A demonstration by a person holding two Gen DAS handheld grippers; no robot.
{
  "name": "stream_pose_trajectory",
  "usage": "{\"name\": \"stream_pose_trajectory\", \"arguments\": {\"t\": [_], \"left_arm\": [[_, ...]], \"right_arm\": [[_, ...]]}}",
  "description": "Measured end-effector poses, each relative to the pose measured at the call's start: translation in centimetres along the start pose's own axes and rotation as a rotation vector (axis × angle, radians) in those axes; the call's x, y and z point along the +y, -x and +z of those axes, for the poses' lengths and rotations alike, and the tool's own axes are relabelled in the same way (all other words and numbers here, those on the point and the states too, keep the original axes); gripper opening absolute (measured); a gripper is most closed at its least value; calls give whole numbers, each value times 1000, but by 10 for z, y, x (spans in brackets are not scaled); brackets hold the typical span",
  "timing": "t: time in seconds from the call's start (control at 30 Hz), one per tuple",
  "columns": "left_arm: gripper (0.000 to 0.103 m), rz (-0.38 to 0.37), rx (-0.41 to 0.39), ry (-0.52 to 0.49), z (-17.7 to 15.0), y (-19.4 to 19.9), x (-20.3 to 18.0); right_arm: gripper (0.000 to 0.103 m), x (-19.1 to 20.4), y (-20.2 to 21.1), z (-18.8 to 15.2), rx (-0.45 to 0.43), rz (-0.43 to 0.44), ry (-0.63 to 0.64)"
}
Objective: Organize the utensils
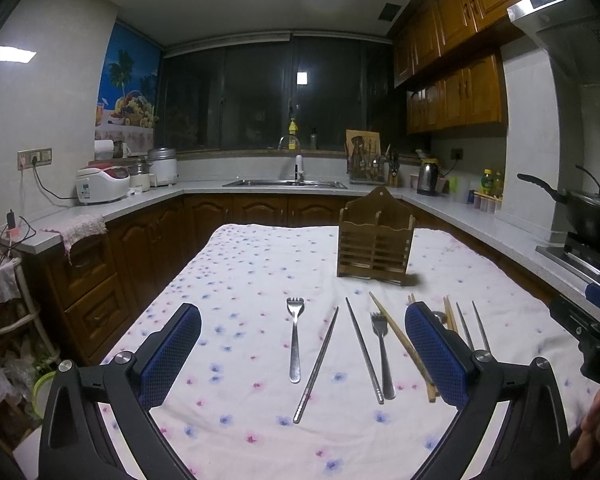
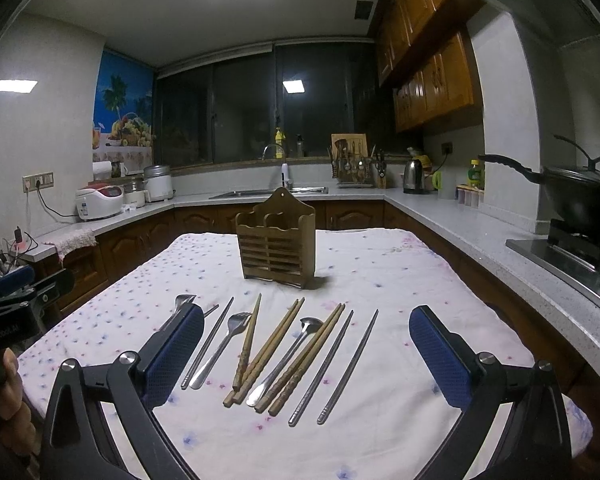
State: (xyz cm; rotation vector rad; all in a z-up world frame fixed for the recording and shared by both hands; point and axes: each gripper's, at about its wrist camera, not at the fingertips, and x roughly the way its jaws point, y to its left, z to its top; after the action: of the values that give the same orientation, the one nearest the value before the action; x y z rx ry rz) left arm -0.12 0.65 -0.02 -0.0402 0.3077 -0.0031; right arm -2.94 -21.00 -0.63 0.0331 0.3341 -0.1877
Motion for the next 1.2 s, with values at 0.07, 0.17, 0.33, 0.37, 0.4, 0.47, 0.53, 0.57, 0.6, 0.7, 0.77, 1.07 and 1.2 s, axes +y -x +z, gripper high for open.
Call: {"name": "stream_pose_trajectory", "arguments": {"t": [0.07,0.17,0.33,0.37,0.4,0.47,0.53,0.57,0.6,0.7,0.77,1.07,1.2], "left_arm": [[102,-1,3,2,0,-1,1],[102,0,3,5,1,-2,1],[102,-3,1,4,0,-1,1],[102,-1,1,3,0,0,0],[102,-1,1,3,0,0,1],[102,-2,3,5,0,-1,1],[102,0,4,4,1,-1,1],[102,-3,1,3,-1,-1,1],[102,-3,3,3,0,-1,1],[102,-3,4,3,-1,-1,1],[102,-4,7,2,0,-3,1],[102,-48,106,53,8,-33,9],[102,-87,206,107,20,-64,21]], "right_arm": [[103,0,0,0,-1,1,-1],[103,1,0,0,0,-1,2],[103,-1,0,0,0,1,0],[103,-1,0,0,0,3,0],[103,1,0,0,0,3,1],[103,1,-2,2,0,5,2],[103,2,-2,1,0,3,1],[103,2,-2,1,1,3,1],[103,2,-1,1,1,4,1],[103,2,-1,1,1,3,1],[103,3,-1,1,2,2,2],[103,0,-12,6,42,13,-14],[103,-5,-27,14,87,13,-27]]}}
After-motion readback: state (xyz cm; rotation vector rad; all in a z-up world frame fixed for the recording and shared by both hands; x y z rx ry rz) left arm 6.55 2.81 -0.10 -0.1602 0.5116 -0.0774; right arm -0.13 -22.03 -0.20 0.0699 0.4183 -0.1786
